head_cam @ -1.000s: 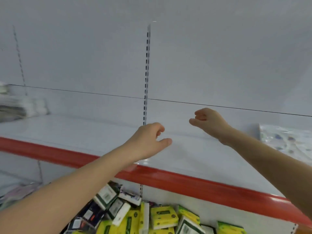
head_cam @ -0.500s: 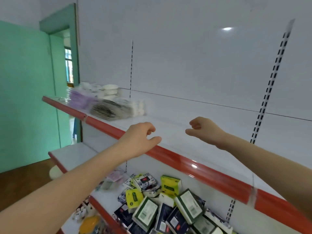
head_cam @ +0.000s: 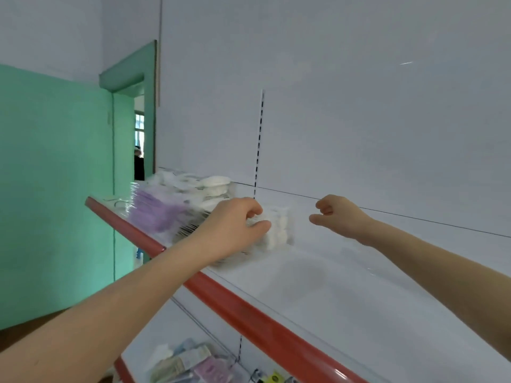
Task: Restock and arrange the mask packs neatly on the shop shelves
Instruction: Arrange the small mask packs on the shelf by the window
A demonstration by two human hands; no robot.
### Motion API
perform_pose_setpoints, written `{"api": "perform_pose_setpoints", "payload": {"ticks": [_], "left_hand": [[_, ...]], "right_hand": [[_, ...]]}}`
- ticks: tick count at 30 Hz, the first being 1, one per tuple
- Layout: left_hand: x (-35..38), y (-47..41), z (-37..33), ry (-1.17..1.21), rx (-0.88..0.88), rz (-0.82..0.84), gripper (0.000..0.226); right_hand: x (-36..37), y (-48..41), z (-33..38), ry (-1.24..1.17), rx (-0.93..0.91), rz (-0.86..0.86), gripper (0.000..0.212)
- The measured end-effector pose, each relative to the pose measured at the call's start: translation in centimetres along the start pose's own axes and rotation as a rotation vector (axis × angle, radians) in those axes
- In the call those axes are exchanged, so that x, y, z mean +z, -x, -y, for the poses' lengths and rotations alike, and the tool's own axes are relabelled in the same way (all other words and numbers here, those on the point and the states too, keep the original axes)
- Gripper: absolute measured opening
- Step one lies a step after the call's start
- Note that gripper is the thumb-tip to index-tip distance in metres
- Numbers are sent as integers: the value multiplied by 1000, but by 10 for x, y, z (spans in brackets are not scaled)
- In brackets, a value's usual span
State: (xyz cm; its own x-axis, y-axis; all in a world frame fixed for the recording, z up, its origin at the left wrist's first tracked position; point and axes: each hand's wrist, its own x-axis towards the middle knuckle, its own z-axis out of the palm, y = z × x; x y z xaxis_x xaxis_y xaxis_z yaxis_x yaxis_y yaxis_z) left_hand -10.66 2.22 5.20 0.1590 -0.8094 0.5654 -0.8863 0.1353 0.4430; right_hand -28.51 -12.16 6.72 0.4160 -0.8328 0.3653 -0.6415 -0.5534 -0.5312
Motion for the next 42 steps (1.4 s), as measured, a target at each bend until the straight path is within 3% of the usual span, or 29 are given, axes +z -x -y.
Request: {"api": "perform_pose_setpoints", "payload": {"ticks": [7, 14, 19, 25, 33, 42], "left_hand": [[-2, -61, 77, -35, 49, 37, 33], [9, -157, 151, -93, 181, 132, 34], [32, -208, 181, -164, 228, 333, 39], [60, -228, 196, -204, 277, 570, 34], [66, -233, 207, -154, 293, 620, 32], [65, -230, 215, -80, 246, 581, 32]], "right_hand": [[46, -58, 2, 16, 93, 12, 45], [79, -101, 10, -3, 281, -107, 42], [94, -106, 18, -100, 450, -153, 38], [104, -115, 26, -235, 526, -176, 35], [115, -129, 31, -451, 704, -215, 39], [115, -151, 46, -382, 602, -237, 24]]}}
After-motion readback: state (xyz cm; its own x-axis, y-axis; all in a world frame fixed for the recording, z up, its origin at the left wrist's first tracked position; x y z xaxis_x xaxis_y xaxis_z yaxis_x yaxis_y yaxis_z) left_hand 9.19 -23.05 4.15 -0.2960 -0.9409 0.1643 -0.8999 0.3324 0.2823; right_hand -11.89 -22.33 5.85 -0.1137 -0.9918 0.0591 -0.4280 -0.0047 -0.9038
